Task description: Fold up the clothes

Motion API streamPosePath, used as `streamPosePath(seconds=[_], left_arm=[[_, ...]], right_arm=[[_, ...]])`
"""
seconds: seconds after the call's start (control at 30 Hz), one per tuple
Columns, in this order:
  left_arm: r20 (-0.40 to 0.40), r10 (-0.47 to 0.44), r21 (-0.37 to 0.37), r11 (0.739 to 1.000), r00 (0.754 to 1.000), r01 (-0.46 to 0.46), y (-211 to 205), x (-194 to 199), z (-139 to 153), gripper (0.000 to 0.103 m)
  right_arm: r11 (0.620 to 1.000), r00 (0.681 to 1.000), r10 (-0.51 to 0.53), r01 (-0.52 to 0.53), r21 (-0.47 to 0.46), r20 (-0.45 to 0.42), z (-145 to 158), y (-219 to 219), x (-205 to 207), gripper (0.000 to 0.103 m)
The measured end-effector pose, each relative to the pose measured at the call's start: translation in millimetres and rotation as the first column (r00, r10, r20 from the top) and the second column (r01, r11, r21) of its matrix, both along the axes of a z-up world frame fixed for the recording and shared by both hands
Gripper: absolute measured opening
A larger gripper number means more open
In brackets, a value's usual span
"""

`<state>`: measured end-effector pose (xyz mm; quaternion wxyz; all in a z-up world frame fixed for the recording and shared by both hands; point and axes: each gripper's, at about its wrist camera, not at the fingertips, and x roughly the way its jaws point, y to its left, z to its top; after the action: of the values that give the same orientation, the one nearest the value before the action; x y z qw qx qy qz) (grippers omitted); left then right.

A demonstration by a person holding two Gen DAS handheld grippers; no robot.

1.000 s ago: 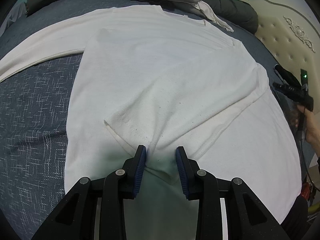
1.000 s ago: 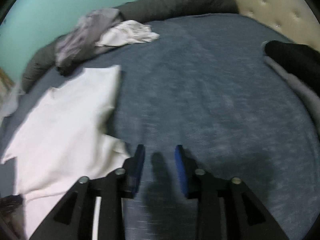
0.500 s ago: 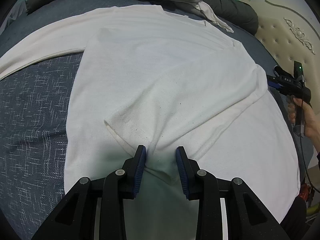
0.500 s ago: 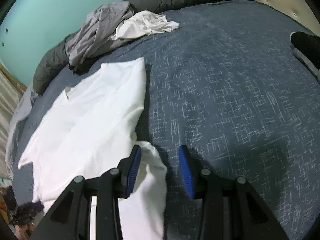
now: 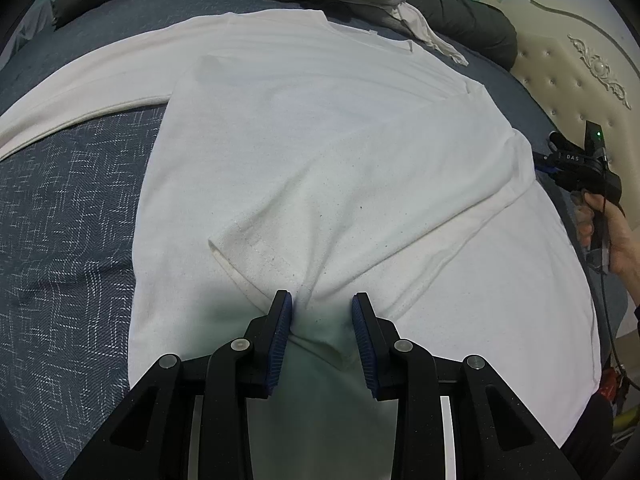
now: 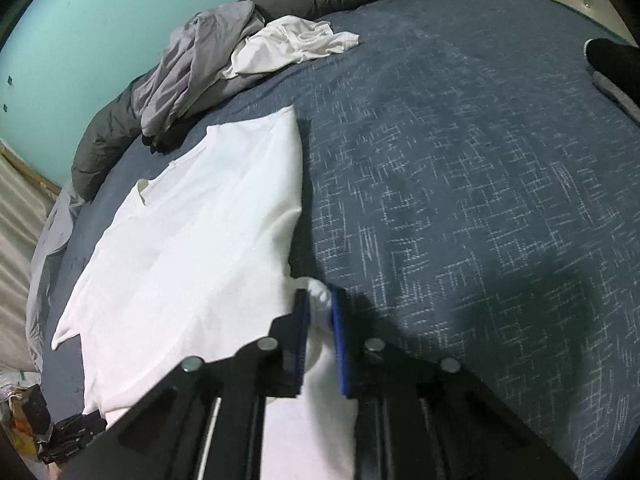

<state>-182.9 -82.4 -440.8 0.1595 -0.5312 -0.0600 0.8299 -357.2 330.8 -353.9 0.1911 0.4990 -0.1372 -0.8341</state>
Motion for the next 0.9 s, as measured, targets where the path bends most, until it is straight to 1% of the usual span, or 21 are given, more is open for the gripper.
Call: streamPosePath(seconds=[0.1, 0.2, 0.23, 0.33, 0.43, 0.5, 0.53, 0.6, 0.67, 0.7, 0.73, 0.8, 0.87, 0.9], left_arm=[[0.001, 0.001, 0.000, 1.000, 1.000, -0.001, 0.9, -0.3, 0.1, 0.034], [-0.001, -0.002, -0.002, 1.000, 1.000, 0.002, 1.3, -0.2, 0.2, 0.034], [0.000, -0.001, 0.001, 1.000, 1.000, 0.001, 1.0, -0.6, 0.2, 0.034], [0.000, 0.000, 0.002, 1.000, 1.000, 0.000, 0.4, -0.5, -0.3, 0.034], [-0.002, 0.002, 0.001, 1.000, 1.000, -0.002, 0.2, 0.3, -0.6, 0.034], [-0.003, -0.001, 0.001, 1.000, 1.000, 0.001, -0.5, 0.4, -0.8, 0.034], [-0.003, -0.003, 0.002, 1.000, 1.000, 0.003, -1.0, 0.5, -1.0, 0.034], [-0.002, -0.002, 0.004, 1.000, 1.000, 0.002, -1.3, 1.6, -0.9, 0.034], [0.000, -0.001, 0.008, 1.000, 1.000, 0.001, -2.1, 2.4, -1.0, 0.034], [0.001, 0.000, 0.011, 1.000, 1.000, 0.000, -2.7, 2.7, -1.1, 0.034], [0.002, 0.001, 0.013, 1.000, 1.000, -0.001, -3.2, 3.1, -1.2, 0.034], [0.000, -0.002, 0.014, 1.000, 1.000, 0.002, -4.3, 4.3, -1.1, 0.034], [-0.002, -0.006, 0.015, 1.000, 1.000, 0.006, -5.8, 5.6, -1.0, 0.034], [-0.004, -0.008, 0.016, 1.000, 1.000, 0.008, -6.4, 6.4, -0.7, 0.035]], right_arm=[[0.997, 0.998, -0.057, 0.056, -0.046, -0.016, 4.2, 14.0, 4.8, 0.006], [0.990, 0.993, -0.119, 0.120, -0.078, 0.015, -2.3, 31.7, 9.1, 0.006], [0.985, 0.990, -0.137, 0.140, -0.098, 0.039, -7.2, 36.9, 11.3, 0.006], [0.977, 0.984, -0.162, 0.171, -0.125, 0.074, -16.2, 41.9, 15.0, 0.006], [0.968, 0.981, -0.176, 0.187, -0.168, 0.080, -18.3, 48.2, 18.1, 0.006], [0.976, 0.988, -0.136, 0.146, -0.162, 0.074, -16.6, 43.0, 15.7, 0.006], [0.984, 0.992, -0.106, 0.115, -0.136, 0.068, -13.3, 39.6, 13.8, 0.009], [0.993, 0.995, -0.083, 0.087, -0.075, 0.051, -2.8, 32.8, 7.2, 0.011], [0.996, 0.996, -0.087, 0.087, -0.015, 0.018, 11.1, 29.3, -1.3, 0.011], [0.996, 0.996, -0.089, 0.089, 0.002, 0.000, 19.2, 26.9, -7.3, 0.017], [0.996, 0.996, -0.091, 0.091, 0.019, -0.019, 27.2, 24.5, -13.4, 0.030], [0.996, 0.995, -0.086, 0.087, 0.024, -0.046, 41.1, 15.9, -28.1, 0.045], [0.998, 0.997, -0.053, 0.055, 0.035, -0.062, 52.0, -1.0, -47.3, 0.045], [0.998, 0.998, -0.032, 0.035, 0.056, -0.058, 54.2, -10.5, -57.5, 0.045]])
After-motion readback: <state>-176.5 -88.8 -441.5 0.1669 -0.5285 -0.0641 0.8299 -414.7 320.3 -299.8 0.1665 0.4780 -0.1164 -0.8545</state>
